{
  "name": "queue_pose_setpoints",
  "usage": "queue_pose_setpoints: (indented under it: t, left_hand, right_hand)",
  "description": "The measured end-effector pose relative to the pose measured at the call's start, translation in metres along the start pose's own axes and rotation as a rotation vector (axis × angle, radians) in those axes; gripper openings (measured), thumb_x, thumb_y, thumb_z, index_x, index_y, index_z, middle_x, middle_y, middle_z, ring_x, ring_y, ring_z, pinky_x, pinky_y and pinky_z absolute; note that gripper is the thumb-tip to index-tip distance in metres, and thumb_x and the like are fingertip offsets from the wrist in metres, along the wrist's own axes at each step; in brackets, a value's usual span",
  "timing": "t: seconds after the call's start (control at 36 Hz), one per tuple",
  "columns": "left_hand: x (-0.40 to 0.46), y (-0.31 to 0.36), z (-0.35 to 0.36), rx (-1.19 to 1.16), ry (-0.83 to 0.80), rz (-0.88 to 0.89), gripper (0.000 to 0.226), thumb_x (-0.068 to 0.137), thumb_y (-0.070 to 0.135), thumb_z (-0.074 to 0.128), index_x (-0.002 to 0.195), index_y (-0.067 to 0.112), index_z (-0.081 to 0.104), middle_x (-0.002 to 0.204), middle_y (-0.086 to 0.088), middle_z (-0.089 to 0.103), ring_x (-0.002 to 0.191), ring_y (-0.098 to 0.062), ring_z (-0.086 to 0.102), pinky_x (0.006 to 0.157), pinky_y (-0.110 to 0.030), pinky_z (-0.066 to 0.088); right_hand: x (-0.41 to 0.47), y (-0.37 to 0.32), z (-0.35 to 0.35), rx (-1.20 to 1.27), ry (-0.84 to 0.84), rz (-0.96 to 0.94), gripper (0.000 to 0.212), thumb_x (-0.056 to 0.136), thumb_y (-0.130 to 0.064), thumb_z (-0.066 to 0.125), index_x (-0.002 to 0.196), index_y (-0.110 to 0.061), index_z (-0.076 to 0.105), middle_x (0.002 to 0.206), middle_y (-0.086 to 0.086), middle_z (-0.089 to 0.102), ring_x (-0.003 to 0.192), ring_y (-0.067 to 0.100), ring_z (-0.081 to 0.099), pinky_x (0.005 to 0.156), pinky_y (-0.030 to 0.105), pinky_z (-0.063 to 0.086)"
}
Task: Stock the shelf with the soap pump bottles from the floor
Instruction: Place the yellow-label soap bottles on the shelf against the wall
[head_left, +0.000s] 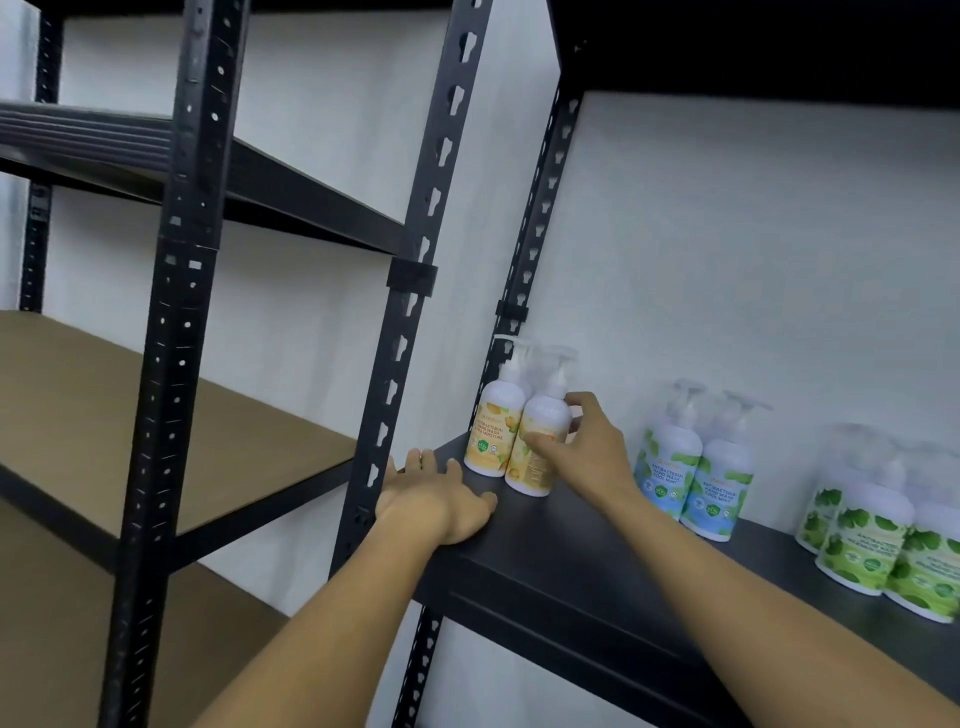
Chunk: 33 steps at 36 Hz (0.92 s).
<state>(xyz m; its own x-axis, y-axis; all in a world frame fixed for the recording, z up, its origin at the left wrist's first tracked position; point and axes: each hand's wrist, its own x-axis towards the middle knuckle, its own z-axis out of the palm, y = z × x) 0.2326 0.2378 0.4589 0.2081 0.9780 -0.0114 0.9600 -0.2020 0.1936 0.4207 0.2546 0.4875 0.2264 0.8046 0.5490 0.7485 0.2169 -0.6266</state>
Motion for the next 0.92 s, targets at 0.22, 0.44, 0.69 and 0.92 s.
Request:
queue_pose_setpoints:
  t: [0.22, 0.44, 0.69, 0.92]
  left_hand:
    - [0.003, 0.0, 0.002, 0.002, 0.004, -0.005, 0.079, 0.097, 0.067, 0.019, 0.16, 0.022, 0.005, 0.167, -0.008, -0.004, 0.154, -0.024, -0.009, 0.121, -0.05, -0.005]
    - [0.005, 0.0, 0.002, 0.006, 0.011, -0.011, 0.078, 0.097, 0.067, 0.019, 0.16, 0.023, 0.007, 0.167, -0.007, -0.002, 0.154, -0.023, -0.008, 0.122, -0.051, -0.005]
    - [0.005, 0.0, 0.002, 0.008, 0.022, -0.01, 0.077, 0.097, 0.066, 0.019, 0.16, 0.023, 0.01, 0.167, -0.008, 0.001, 0.154, -0.024, -0.005, 0.123, -0.052, -0.003]
    - [0.002, 0.001, 0.001, -0.001, 0.025, -0.006, 0.076, 0.097, 0.066, 0.021, 0.16, 0.023, 0.012, 0.167, -0.008, 0.005, 0.154, -0.025, -0.002, 0.123, -0.052, 0.0]
  right_hand:
    - [-0.004, 0.01, -0.01, 0.101, -0.069, -0.051, 0.061, 0.085, -0.021, 0.076, 0.139, -0.027, 0.047, 0.107, -0.012, 0.06, 0.098, 0.014, 0.065, 0.074, 0.018, 0.051]
    - [-0.01, -0.003, 0.003, -0.047, 0.134, -0.078, 0.087, 0.072, -0.045, 0.083, 0.138, -0.029, 0.03, 0.124, 0.001, 0.052, 0.1, 0.021, 0.062, 0.079, 0.043, 0.054]
    - [-0.003, 0.006, -0.002, -0.002, 0.062, -0.141, 0.074, 0.074, -0.029, 0.084, 0.128, -0.029, 0.034, 0.114, 0.0, 0.059, 0.089, 0.018, 0.064, 0.075, 0.039, 0.055]
    - [-0.005, 0.014, -0.018, 0.108, -0.056, -0.12, 0.062, 0.082, -0.016, 0.077, 0.126, -0.033, 0.037, 0.126, -0.004, 0.059, 0.091, 0.004, 0.066, 0.064, 0.016, 0.052]
